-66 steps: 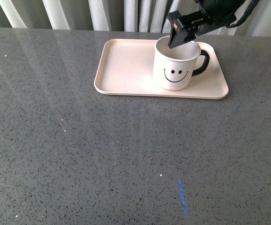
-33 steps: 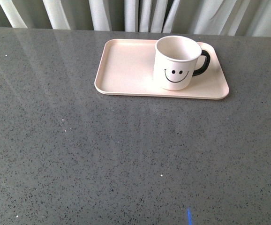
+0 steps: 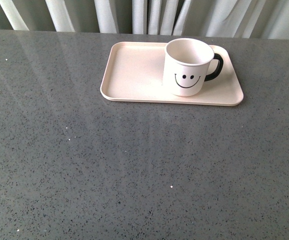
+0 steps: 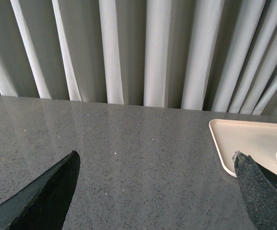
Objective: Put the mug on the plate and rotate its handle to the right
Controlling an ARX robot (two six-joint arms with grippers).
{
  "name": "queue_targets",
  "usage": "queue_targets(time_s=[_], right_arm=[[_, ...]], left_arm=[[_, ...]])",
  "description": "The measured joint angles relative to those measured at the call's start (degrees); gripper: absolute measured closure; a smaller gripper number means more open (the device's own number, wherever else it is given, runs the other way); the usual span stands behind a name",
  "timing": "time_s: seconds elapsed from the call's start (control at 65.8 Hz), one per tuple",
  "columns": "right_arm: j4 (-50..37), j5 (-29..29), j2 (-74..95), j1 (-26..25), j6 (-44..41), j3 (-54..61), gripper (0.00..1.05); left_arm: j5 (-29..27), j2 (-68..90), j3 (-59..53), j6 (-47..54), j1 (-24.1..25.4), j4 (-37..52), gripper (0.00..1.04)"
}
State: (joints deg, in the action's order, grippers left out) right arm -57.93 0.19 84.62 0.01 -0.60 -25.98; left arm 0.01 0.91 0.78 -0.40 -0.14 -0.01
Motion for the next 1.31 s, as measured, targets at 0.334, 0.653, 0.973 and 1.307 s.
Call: queue_targets(time_s=[0.334,0.653,0.973,1.307], right_arm=[[0.8,-0.2,-14.9,0.0,0.0,13.9,1.03],[4.0,-0.2,-25.8,0.0,0.0,22.3,1.03],[16.7,-0.2,-41.6,0.0,0.0,24.8,1.03],[29.1,-0.2,-55.4,0.0,0.0,24.9,1.03]], left_arm=[[0.0,0.0,0.0,0.0,0.0,0.0,0.09],[0.0,0.0,0.0,0.0,0.0,0.0,0.09],[0.0,0.0,0.0,0.0,0.0,0.0,0.09],[0.0,0.0,0.0,0.0,0.0,0.0,0.09]])
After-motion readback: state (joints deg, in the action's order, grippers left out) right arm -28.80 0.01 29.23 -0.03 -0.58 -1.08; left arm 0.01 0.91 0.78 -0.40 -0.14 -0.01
